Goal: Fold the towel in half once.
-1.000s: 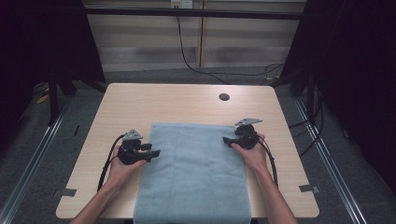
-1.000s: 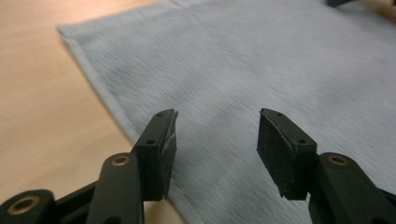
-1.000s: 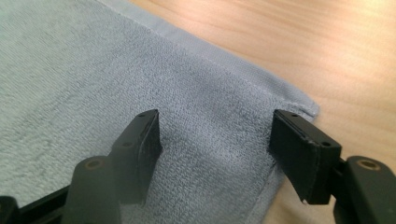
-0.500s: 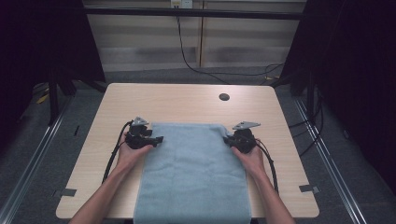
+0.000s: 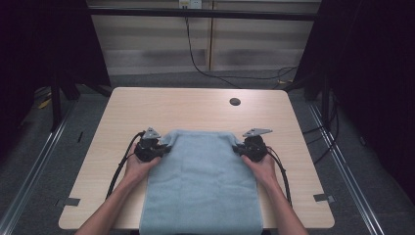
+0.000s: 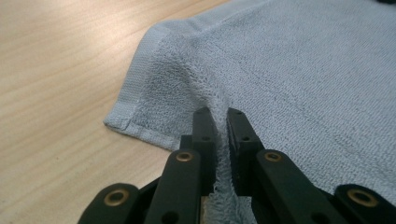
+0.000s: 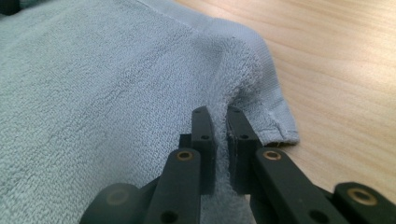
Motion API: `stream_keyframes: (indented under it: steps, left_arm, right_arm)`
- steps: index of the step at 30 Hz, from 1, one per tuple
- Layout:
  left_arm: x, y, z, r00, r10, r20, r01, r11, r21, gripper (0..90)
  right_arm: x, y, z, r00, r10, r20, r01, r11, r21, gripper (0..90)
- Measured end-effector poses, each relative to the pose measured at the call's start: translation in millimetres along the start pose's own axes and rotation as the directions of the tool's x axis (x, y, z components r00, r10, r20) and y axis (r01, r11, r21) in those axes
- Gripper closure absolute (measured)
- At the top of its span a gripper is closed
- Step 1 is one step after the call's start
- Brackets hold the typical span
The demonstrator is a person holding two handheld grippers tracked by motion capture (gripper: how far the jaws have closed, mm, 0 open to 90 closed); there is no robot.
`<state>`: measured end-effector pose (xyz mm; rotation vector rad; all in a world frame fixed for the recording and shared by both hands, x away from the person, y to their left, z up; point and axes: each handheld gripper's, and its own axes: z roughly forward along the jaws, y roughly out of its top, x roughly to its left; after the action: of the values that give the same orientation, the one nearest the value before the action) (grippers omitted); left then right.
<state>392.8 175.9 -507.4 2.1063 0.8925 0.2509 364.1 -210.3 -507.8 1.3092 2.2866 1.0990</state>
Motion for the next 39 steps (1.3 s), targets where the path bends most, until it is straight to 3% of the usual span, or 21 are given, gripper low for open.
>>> stream_keyframes:
  steps: [4,8,12,13,19,23,27,29,31,33,35,36,37,39]
  left_arm:
    - [6.9,2.5,-10.1,0.9952,-0.069,0.069,0.072,0.9963,-0.047,84.1]
    - [6.6,10.8,-20.3,0.9922,-0.077,0.098,0.086,0.9921,-0.092,84.1]
    - [8.3,25.3,-33.3,0.9925,-0.069,0.101,0.082,0.9880,-0.131,84.1]
    - [9.1,30.1,-37.3,0.9929,-0.066,0.099,0.080,0.9863,-0.144,84.1]
    - [18.2,61.8,-52.6,0.9951,-0.058,0.080,0.072,0.9788,-0.192,84.1]
    - [28.4,80.1,-58.3,0.9956,-0.066,0.066,0.080,0.9705,-0.227,84.1]
    - [33.8,108.1,-69.1,0.9962,-0.067,0.057,0.080,0.9583,-0.274,84.1]
    - [36.0,125.0,-75.0,0.9975,-0.058,0.040,0.067,0.9596,-0.273,84.2]
    - [36.8,138.5,-84.2,0.9970,-0.065,0.042,0.075,0.9479,-0.310,84.2]
    - [34.7,147.2,-93.6,0.9982,-0.047,0.037,0.057,0.9403,-0.336,84.2]
    - [31.6,148.5,-102.2,0.9980,-0.034,0.054,0.051,0.9314,-0.360,84.2]
    - [28.9,146.5,-105.5,0.9985,-0.021,0.050,0.037,0.9305,-0.364,84.2]
    - [25.9,143.0,-108.2,0.9989,-0.010,0.047,0.026,0.9335,-0.358,84.2]
    - [19.0,133.4,-113.4,0.9986,0.015,0.051,0.004,0.9365,-0.351,84.2]
  right_arm:
    - [-11.0,4.2,-8.7,0.9965,0.068,-0.048,-0.071,0.996,-0.052,84.5]
    - [-8.5,14.2,-19.3,0.9963,0.062,-0.059,-0.068,0.993,-0.102,84.6]
    - [-6.5,28.3,-32.6,0.9955,0.062,-0.072,-0.073,0.984,-0.162,84.6]
    - [-6.4,39.1,-40.0,0.9961,0.053,-0.071,-0.065,0.982,-0.180,84.6]
    - [-5.8,69.5,-55.9,0.9988,0.021,-0.044,-0.031,0.973,-0.230,84.7]
    - [-13.7,91.3,-62.7,0.9988,0.025,-0.041,-0.035,0.965,-0.259,84.7]
    - [-18.2,121.1,-74.6,0.9998,-0.001,-0.022,-0.006,0.955,-0.297,85.0]
    - [-20.3,137.2,-81.8,0.9999,-0.012,-0.011,0.007,0.946,-0.323,85.0]
    - [-23.4,152.5,-88.8,0.9999,-0.014,-0.004,0.012,0.938,-0.347,85.0]
    - [-24.2,165.6,-97.4,0.9998,-0.017,0.007,0.019,0.929,-0.369,85.1]
    - [-21.4,174.3,-107.2,0.9996,-0.028,-0.002,0.025,0.920,-0.392,85.1]
    - [-17.4,175.5,-112.8,0.9991,-0.043,-0.002,0.038,0.915,-0.401,85.1]
    - [-13.9,174.3,-117.5,0.9985,-0.054,-0.011,0.045,0.910,-0.412,85.1]
    - [-7.2,166.9,-125.3,0.9968,-0.076,-0.026,0.059,0.910,-0.411,85.1]
